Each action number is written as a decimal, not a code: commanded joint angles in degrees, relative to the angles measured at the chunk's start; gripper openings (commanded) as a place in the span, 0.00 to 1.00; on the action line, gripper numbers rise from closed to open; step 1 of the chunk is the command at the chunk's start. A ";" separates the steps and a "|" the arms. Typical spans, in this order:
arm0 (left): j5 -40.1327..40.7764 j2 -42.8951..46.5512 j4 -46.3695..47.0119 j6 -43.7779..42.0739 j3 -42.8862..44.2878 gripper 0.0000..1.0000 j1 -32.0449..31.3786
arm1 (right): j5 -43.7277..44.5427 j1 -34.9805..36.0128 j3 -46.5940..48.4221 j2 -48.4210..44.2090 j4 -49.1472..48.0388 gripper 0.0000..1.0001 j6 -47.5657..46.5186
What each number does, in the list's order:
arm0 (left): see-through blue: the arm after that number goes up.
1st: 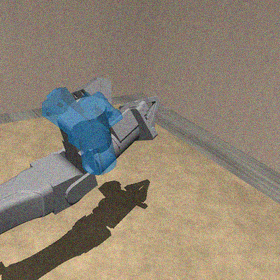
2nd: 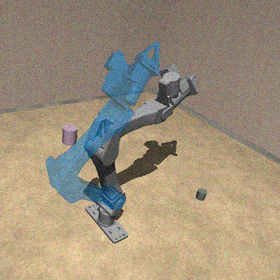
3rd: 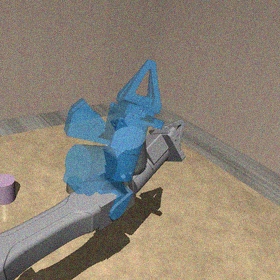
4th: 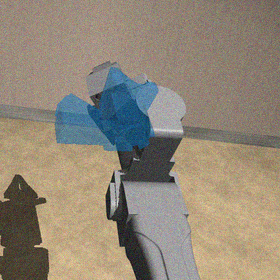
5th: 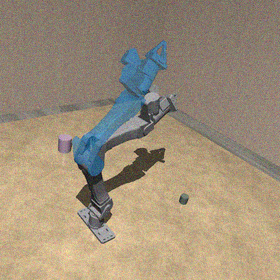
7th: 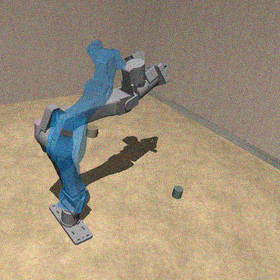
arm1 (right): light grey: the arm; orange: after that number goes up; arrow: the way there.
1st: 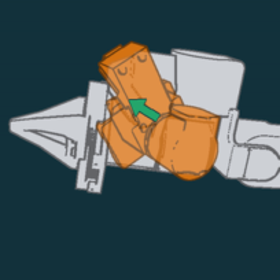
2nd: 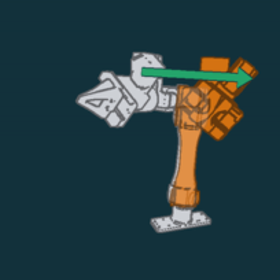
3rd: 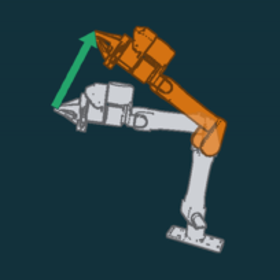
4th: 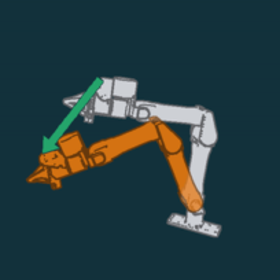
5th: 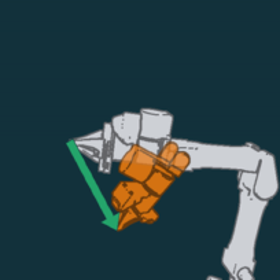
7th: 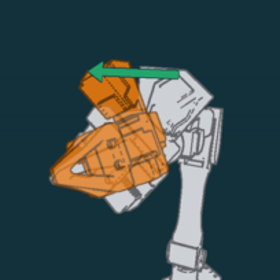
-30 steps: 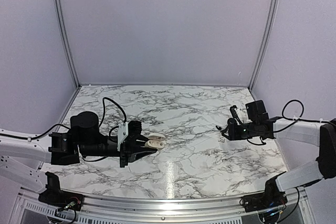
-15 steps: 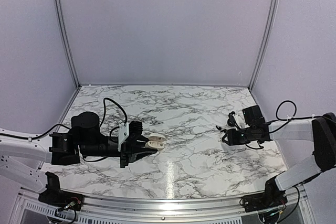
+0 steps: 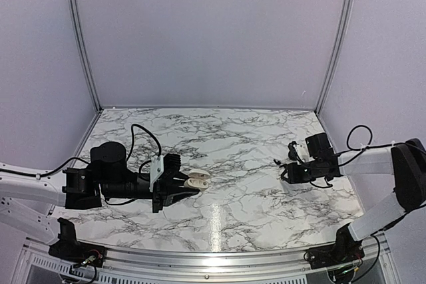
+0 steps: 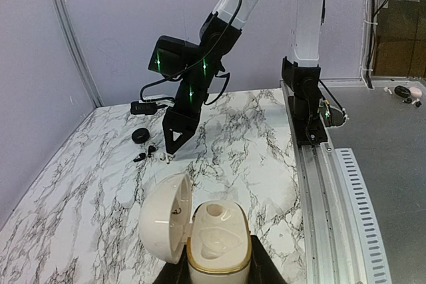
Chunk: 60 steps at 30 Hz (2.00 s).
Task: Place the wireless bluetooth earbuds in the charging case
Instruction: Pick up the left earbud from the center of the board.
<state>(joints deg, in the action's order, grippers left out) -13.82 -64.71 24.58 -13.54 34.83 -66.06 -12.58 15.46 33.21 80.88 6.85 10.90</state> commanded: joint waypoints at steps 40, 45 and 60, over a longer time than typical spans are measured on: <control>1.25 0.06 -0.23 -0.11 0.08 0.00 0.36 | -0.81 0.28 5.22 1.52 1.67 0.12 -1.92; 0.58 0.04 0.01 0.83 -0.44 0.00 0.98 | -1.22 3.12 7.41 -2.81 4.70 0.11 -3.65; -1.47 -0.15 2.18 5.63 -0.89 0.00 3.92 | 1.10 25.87 24.48 -19.96 15.70 0.10 -12.63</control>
<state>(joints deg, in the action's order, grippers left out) -14.33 -64.71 24.77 -9.37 33.67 -62.48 -12.64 35.90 52.93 63.57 18.35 2.44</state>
